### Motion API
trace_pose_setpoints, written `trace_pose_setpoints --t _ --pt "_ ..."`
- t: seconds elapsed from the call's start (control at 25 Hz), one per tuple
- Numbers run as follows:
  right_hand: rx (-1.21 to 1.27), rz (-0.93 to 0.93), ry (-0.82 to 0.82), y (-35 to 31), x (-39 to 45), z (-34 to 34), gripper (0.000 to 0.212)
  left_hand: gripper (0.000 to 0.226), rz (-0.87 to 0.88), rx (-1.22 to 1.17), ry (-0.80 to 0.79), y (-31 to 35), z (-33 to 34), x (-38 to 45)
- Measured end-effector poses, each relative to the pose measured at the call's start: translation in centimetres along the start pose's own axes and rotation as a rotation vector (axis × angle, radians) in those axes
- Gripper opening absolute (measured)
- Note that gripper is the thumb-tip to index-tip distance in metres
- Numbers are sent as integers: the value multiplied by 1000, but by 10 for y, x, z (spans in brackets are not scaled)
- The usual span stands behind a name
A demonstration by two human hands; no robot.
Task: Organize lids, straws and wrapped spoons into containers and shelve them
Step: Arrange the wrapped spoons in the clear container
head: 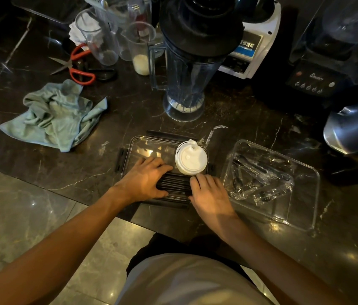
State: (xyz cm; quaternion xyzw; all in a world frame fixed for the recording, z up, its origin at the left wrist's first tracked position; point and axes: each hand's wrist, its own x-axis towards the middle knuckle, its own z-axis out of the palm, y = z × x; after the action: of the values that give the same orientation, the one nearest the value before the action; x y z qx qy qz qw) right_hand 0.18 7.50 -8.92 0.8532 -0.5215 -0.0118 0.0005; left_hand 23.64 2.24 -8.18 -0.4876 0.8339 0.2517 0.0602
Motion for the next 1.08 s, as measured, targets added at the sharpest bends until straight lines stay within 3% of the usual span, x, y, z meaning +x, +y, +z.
trace_pose_setpoints --t 0.2,0.36,0.48,0.68,0.92,1.08 --pt "113 -51 67 8 3 -21 47 78 41 16 120 20 -22 4" --pt "179 131 116 39 4 -51 48 77 123 -9 215 55 -49 33" --pt "246 304 118 79 -15 -67 47 75 211 -52 168 92 -59 63" --pt "337 545 -95 142 -57 -68 40 67 314 -73 120 154 -46 106" --pt "359 635 -309 190 -70 -60 34 52 250 293 181 206 -24 135" --pt "387 617 -405 201 -63 -51 44 57 197 203 -14 220 -6 154"
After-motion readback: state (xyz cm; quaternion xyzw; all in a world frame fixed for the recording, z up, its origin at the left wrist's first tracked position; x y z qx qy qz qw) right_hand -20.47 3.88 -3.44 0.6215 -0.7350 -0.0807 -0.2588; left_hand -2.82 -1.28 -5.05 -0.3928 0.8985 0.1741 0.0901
